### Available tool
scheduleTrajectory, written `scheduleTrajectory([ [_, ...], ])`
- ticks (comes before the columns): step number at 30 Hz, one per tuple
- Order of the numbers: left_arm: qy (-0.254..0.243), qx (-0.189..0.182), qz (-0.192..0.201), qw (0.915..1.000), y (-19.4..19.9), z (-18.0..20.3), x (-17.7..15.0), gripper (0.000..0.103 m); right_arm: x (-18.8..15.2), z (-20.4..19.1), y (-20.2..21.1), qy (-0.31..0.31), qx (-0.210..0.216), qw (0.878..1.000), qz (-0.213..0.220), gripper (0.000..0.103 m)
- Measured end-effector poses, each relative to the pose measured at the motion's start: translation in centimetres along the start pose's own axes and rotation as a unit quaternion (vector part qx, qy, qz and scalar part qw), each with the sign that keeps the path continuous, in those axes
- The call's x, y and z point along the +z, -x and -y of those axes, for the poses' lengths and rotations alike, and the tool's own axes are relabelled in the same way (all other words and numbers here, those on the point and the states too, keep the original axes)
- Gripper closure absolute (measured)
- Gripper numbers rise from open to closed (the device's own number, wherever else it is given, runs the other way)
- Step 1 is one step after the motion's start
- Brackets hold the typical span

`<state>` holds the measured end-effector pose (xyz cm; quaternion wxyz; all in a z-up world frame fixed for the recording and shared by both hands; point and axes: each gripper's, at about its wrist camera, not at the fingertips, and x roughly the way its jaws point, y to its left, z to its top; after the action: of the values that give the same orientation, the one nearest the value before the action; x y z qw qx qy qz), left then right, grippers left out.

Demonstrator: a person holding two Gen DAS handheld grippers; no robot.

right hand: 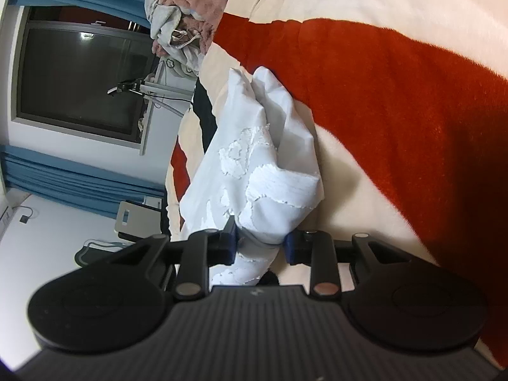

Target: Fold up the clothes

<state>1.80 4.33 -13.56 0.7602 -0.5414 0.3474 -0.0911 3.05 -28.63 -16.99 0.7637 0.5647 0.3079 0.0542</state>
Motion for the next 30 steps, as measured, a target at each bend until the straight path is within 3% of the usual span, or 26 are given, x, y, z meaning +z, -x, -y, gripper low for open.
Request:
scheduleTrajectory([
  [5,0.019,0.000,0.000,0.9998,-0.3,-0.5,0.4,0.066,-0.6,-0.8,0.2,0.022,-0.009,1.000,-0.001,0.073],
  [10,0.015,0.005,0.013,0.9998,-0.1,-0.3,0.5,0.070,-1.6,-1.5,0.8,0.044,-0.009,0.999,-0.004,0.074],
  [14,-0.001,0.009,0.037,0.9993,0.8,0.4,0.9,0.077,-2.9,-2.5,1.3,0.071,-0.015,0.996,-0.043,0.072],
  [16,-0.007,0.010,0.049,0.9987,1.3,0.7,1.5,0.077,-3.5,-3.0,1.6,0.084,-0.017,0.994,-0.063,0.066],
  [20,-0.015,0.018,0.047,0.9986,1.6,1.0,2.6,0.078,-4.3,-3.8,2.8,0.105,0.003,0.987,-0.121,0.064],
  [23,-0.021,0.022,0.044,0.9986,1.7,1.0,2.5,0.077,-2.1,-3.8,1.9,0.107,-0.008,0.989,-0.099,0.063],
  [25,-0.019,0.023,0.043,0.9986,1.8,0.9,2.4,0.076,-0.6,-3.8,1.3,0.109,-0.016,0.990,-0.084,0.054],
  [30,-0.007,0.025,0.043,0.9987,2.0,0.0,2.0,0.074,3.1,-3.8,-0.3,0.112,-0.036,0.992,-0.048,0.053],
])
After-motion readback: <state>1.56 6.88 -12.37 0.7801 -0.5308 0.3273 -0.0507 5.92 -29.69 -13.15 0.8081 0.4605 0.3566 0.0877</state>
